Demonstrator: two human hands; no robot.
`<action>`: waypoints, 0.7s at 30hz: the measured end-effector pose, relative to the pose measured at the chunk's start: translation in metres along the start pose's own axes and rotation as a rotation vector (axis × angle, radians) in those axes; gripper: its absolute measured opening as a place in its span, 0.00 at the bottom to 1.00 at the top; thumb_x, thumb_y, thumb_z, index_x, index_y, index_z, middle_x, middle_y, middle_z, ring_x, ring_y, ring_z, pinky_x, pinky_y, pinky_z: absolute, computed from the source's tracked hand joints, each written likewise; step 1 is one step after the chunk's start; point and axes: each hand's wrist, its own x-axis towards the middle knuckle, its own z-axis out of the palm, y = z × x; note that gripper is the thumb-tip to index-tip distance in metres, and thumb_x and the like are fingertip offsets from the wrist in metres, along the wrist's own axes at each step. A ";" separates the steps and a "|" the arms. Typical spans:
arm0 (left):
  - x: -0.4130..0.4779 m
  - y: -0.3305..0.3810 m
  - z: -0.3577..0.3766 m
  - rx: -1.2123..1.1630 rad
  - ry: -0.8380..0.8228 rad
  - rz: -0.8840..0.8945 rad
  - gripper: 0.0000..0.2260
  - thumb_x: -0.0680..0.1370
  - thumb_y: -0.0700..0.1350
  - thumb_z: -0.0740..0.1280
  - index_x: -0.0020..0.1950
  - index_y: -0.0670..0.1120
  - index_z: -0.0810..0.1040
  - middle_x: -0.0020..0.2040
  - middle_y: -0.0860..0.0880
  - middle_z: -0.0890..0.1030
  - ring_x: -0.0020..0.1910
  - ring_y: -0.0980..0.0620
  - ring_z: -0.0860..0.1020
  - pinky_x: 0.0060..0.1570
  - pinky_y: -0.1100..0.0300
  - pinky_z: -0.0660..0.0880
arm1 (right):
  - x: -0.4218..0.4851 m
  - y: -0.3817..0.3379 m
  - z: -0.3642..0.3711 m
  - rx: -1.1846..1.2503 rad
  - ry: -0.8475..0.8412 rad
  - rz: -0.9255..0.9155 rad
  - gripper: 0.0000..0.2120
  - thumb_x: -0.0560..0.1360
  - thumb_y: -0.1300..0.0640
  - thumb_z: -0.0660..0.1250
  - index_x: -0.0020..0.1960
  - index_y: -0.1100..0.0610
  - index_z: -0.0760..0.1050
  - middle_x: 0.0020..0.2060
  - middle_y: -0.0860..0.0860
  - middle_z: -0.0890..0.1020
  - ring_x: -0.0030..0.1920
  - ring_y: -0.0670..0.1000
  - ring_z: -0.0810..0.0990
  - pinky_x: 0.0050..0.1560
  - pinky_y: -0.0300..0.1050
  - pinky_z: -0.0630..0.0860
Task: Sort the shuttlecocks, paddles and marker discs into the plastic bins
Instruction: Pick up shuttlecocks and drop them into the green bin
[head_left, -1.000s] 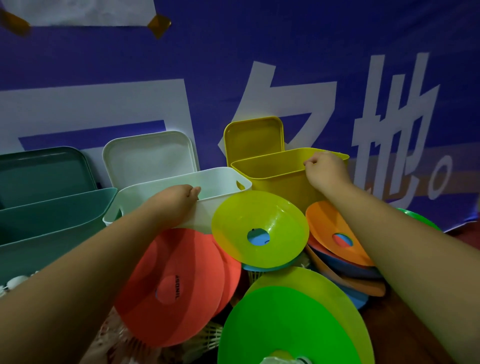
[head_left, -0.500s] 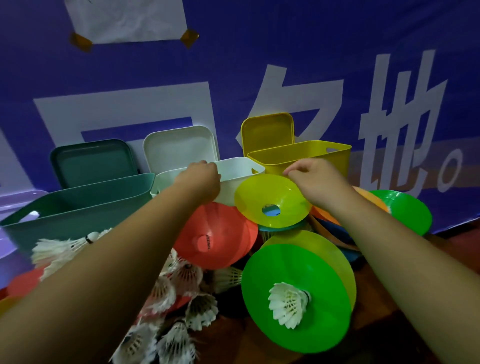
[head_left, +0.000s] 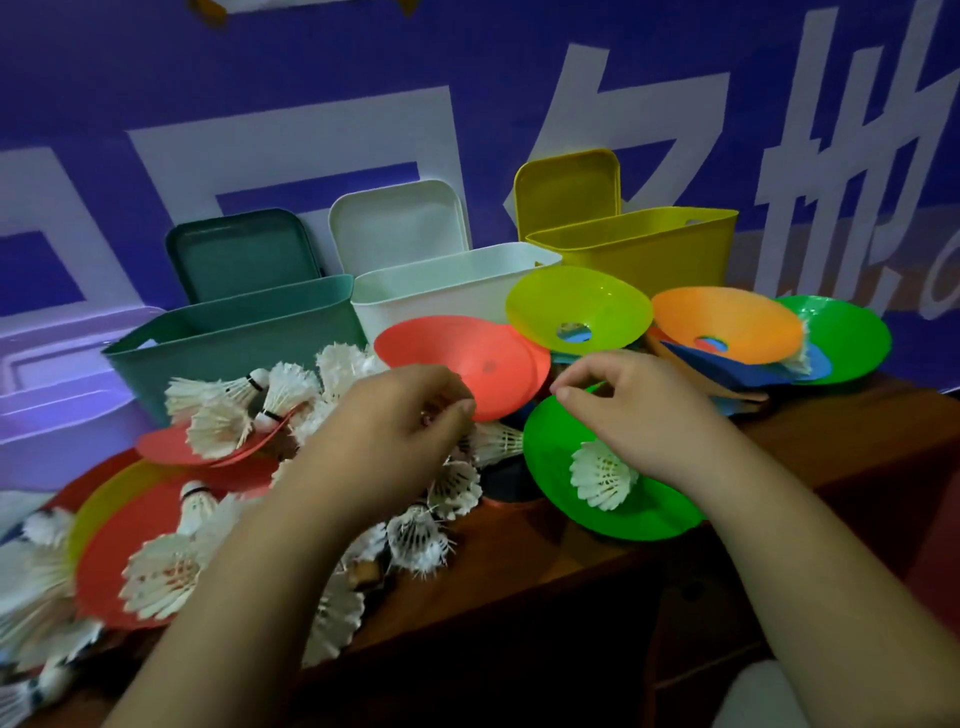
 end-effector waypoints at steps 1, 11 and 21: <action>-0.012 -0.008 0.008 0.003 0.062 -0.002 0.05 0.82 0.50 0.67 0.55 0.54 0.82 0.51 0.58 0.81 0.50 0.60 0.77 0.48 0.66 0.73 | -0.005 0.003 0.005 -0.081 -0.030 0.000 0.04 0.79 0.52 0.71 0.50 0.44 0.83 0.49 0.40 0.80 0.48 0.41 0.80 0.46 0.37 0.74; -0.054 -0.067 0.039 0.278 0.365 -0.248 0.18 0.75 0.40 0.72 0.64 0.47 0.78 0.63 0.45 0.73 0.62 0.41 0.70 0.56 0.47 0.73 | -0.021 0.041 0.035 -0.413 0.128 0.178 0.12 0.80 0.59 0.65 0.58 0.56 0.86 0.52 0.58 0.83 0.51 0.62 0.80 0.50 0.53 0.78; -0.053 -0.087 0.019 0.063 0.386 -0.128 0.12 0.76 0.34 0.70 0.58 0.46 0.82 0.55 0.51 0.78 0.52 0.50 0.77 0.49 0.56 0.76 | -0.033 -0.037 0.074 0.021 0.454 -0.051 0.08 0.79 0.58 0.70 0.54 0.50 0.87 0.49 0.47 0.83 0.47 0.48 0.79 0.48 0.44 0.71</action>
